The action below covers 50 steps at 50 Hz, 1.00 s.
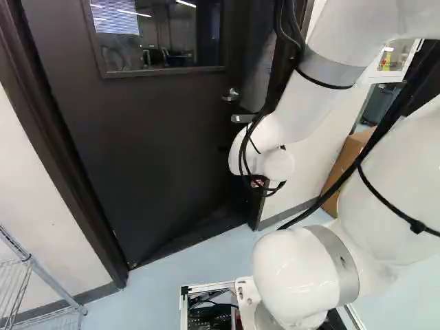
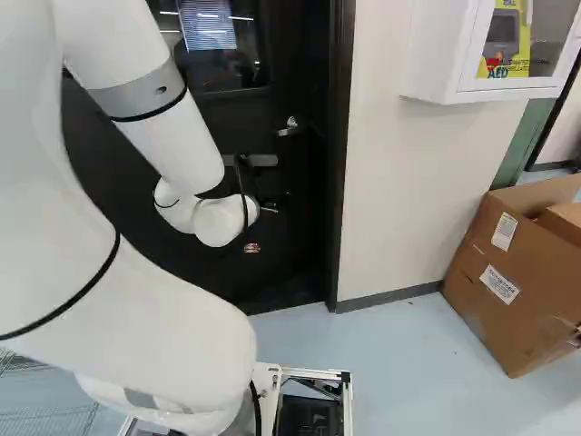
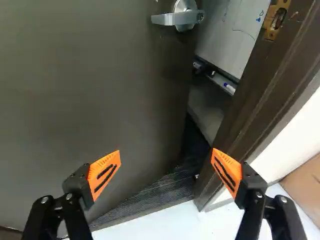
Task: Open the door and move inside
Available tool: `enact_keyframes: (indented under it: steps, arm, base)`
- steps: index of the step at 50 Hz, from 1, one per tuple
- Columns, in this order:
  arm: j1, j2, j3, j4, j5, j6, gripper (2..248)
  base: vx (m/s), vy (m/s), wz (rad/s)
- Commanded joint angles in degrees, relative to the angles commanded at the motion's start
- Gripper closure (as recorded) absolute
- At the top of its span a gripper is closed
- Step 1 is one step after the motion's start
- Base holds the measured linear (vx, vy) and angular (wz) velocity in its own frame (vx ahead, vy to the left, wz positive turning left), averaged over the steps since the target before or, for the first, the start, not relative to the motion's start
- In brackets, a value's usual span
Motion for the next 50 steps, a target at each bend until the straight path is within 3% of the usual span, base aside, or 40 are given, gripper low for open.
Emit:
enact_keyframes:
  steps: [25,50]
  arm:
    - [0.0,0.0,0.0,0.0,0.0,0.0,3]
    - [0.0,0.0,0.0,0.0,0.0,0.0,3]
  base:
    - [0.065,0.026,-0.023]
    - [0.1,0.036,-0.241]
